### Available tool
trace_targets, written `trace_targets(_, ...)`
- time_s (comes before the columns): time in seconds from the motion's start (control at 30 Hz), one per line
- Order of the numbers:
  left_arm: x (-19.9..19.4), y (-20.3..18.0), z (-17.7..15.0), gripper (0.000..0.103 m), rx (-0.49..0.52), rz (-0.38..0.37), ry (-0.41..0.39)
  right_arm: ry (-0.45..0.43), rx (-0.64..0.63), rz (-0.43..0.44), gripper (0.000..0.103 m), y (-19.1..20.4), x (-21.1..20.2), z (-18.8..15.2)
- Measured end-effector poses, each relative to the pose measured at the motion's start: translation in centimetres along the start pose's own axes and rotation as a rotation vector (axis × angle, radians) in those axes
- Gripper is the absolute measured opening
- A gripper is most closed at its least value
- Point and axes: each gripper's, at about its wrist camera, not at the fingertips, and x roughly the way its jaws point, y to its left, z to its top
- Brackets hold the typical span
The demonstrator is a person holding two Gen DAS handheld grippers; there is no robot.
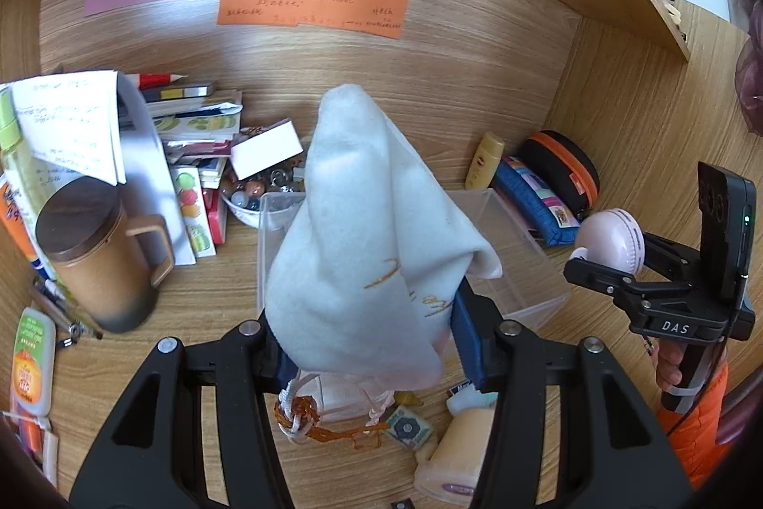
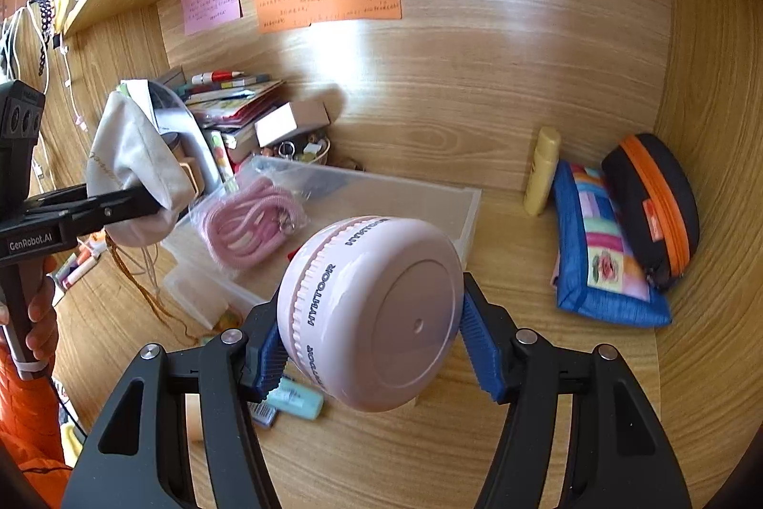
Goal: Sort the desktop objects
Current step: 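Lift and carry the white bag and pink container over the clear box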
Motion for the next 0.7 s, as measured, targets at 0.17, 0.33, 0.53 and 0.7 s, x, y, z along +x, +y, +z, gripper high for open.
trace_targets(0.17,0.9,0.2,0.8,0.052,0.004,-0.012,0.008,0.007,-0.002,0.012,0.059,0.1,1.1,1.0)
trace_targets(0.33,1.9,0.3,1.3,0.052,0.01,-0.023,0.026,0.024,-0.014,0.025,0.059,0.4,2.7,1.9)
trace_targets(0.53,3.5,0.2,2.0,0.052,0.004,-0.047,0.052,0.043,-0.03,0.032,0.059,0.6,4.5,2.5)
trace_targets(0.7,5.3,0.1,2.6,0.052,0.007,-0.054,0.076,0.065,0.0,0.047,0.059,0.3,6.3,2.8)
